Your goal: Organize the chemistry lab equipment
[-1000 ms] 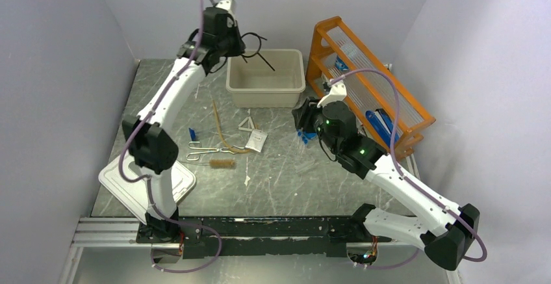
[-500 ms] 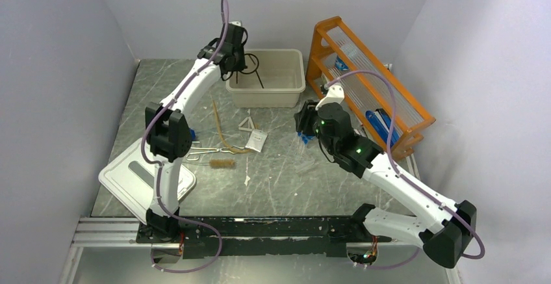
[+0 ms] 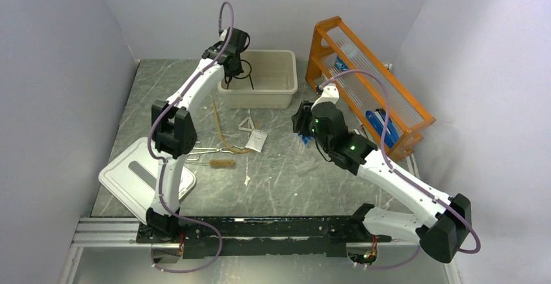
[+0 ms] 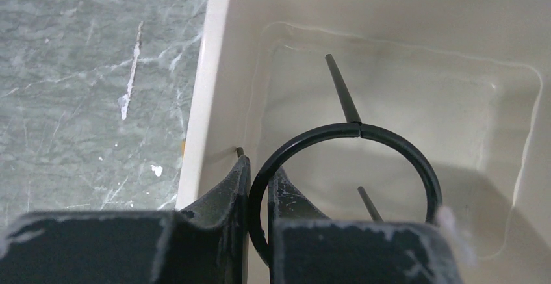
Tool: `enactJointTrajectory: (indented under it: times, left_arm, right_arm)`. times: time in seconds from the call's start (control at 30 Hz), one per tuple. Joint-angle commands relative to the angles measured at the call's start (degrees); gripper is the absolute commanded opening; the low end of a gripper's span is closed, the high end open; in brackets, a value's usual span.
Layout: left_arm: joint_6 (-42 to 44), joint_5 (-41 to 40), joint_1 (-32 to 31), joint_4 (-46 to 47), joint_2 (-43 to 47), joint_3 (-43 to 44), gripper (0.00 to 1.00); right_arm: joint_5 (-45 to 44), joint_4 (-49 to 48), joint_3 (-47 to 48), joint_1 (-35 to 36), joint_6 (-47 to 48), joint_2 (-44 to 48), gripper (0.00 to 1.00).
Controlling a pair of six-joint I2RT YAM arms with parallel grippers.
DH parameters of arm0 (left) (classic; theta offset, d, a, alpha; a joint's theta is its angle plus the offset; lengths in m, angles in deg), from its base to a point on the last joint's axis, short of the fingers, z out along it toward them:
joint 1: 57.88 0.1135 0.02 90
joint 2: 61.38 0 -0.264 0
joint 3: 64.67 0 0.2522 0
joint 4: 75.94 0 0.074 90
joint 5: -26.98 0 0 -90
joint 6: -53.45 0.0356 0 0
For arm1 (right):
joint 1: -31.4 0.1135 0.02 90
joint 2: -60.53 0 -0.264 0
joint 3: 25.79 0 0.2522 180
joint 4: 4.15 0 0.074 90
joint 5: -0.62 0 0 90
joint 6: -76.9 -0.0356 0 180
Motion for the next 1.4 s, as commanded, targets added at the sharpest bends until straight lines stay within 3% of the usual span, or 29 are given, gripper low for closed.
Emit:
enactJointTrajectory:
  times: [0.0,0.5,0.8,1.13,1.37]
  left_arm:
    - [-4.3,-4.4,1.0,-0.6,0.3,2.7,0.05]
    - [-14.4,-5.1,1.5,5.0,-4.2,2.1,0.06]
    - [-14.1,-2.8,1.8,7.0,-3.7,0.4,0.30]
    - [-11.4,-0.7,3.0,7.5,-1.9,3.0,0.41]
    - [-6.1,4.2,3.8,11.2,8.0,-2.2,0.49]
  right_arm:
    - [0.0,-1.3,-0.6,0.1,-0.3,-0.7,0.47]
    - [1.2,-0.5,1.3,0.0,2.1,-3.8,0.47]
    - [1.6,-1.1,1.2,0.0,1.5,-3.4,0.47]
    - [1.4,-0.7,2.9,0.0,1.7,-3.8,0.48]
    - [3.8,-0.7,5.8,0.1,2.2,-7.4,0.49]
